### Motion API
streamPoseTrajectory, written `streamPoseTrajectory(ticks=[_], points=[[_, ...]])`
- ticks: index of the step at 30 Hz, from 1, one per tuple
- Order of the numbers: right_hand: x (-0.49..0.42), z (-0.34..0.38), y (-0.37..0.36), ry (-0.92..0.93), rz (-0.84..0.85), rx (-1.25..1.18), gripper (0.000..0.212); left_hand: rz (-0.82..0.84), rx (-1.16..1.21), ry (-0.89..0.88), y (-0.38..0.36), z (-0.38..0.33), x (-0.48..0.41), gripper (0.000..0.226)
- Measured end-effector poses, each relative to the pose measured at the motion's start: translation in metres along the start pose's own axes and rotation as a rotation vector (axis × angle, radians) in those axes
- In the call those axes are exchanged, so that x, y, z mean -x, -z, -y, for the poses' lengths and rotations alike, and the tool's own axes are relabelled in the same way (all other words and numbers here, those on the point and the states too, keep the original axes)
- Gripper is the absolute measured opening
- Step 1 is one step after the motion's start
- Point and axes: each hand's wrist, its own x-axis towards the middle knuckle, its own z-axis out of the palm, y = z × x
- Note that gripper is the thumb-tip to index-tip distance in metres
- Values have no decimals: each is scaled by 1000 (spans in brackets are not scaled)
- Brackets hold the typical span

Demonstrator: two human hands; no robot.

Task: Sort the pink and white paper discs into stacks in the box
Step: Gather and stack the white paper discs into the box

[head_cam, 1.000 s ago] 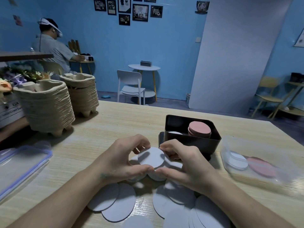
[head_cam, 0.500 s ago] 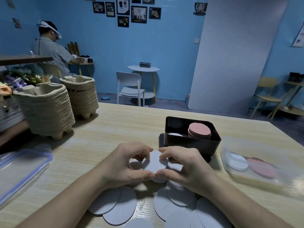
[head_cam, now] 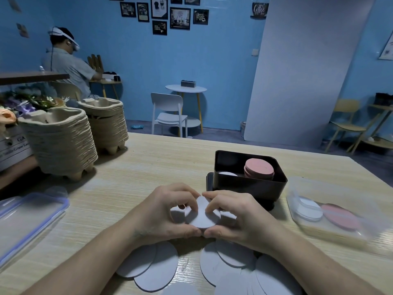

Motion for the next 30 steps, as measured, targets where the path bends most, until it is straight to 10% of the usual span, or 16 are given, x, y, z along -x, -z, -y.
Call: streamPoseTrajectory(ticks=[30], points=[[8, 6, 11, -134, 70, 84, 32, 176, -212, 291, 18, 9, 8, 47]])
